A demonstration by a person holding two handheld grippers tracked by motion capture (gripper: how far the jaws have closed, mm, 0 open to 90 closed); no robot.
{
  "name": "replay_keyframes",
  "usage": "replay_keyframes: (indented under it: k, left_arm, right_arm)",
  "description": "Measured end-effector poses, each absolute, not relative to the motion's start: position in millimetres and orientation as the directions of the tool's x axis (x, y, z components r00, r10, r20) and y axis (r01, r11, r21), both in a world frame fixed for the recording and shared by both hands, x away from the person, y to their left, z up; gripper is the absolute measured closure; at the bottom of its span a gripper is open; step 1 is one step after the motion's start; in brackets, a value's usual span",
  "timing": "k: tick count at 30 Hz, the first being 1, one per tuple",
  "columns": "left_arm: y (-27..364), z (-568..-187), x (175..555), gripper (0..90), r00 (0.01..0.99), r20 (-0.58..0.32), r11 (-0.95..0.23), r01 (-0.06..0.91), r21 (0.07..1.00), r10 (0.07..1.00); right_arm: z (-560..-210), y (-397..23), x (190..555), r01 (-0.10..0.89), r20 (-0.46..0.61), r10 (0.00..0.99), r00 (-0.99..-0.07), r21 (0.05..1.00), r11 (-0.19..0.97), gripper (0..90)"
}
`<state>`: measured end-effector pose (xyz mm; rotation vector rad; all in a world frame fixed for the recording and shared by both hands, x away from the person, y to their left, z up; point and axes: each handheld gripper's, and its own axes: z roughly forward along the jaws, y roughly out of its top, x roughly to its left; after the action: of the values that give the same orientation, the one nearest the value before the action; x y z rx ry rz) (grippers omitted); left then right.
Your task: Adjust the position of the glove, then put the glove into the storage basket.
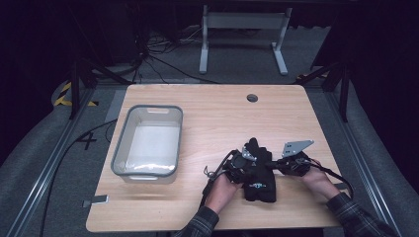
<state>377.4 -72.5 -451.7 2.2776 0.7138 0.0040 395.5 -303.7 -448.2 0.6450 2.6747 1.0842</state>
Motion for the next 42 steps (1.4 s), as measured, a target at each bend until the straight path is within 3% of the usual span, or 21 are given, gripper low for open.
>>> replay_keyframes:
  k: [18, 21, 27, 31, 35, 41, 42]
  left_arm:
    - [-64, -451, 405, 89.8, 0.831, -0.152, -0.587, 0.495, 0.641, 0.535]
    - [-63, -448, 407, 89.8, 0.836, -0.104, -0.612, 0.474, 0.633, 0.539]
    - [-60, -446, 408, 89.1, 0.836, -0.116, -0.602, 0.475, 0.642, 0.536]
    - [-55, -443, 409, 79.7, 0.831, -0.134, -0.576, 0.481, 0.661, 0.540]
    - [-50, -437, 407, 58.1, 0.828, -0.147, -0.557, 0.483, 0.676, 0.540]
    - [-55, -435, 406, 36.5, 0.850, -0.155, -0.580, 0.465, 0.669, 0.504]
    - [-55, -435, 406, 33.4, 0.850, -0.155, -0.580, 0.465, 0.669, 0.504]
  right_arm:
    - [-451, -297, 387, 0.316, 0.039, 0.412, -0.911, 0.706, 0.633, 90.0]
    - [-451, -293, 384, 0.302, 0.030, 0.398, -0.917, 0.704, 0.643, 90.0]
    - [-450, -289, 378, 0.300, 0.029, 0.399, -0.917, 0.711, 0.636, 89.6]
    - [-446, -294, 376, 0.296, 0.018, 0.412, -0.911, 0.725, 0.622, 81.2]
    - [-442, -314, 369, 0.323, 0.023, 0.459, -0.888, 0.742, 0.588, 69.9]
    - [-437, -351, 359, 0.381, -0.002, 0.568, -0.823, 0.739, 0.556, 47.9]
    - [-437, -351, 359, 0.381, -0.002, 0.568, -0.823, 0.739, 0.556, 47.9]
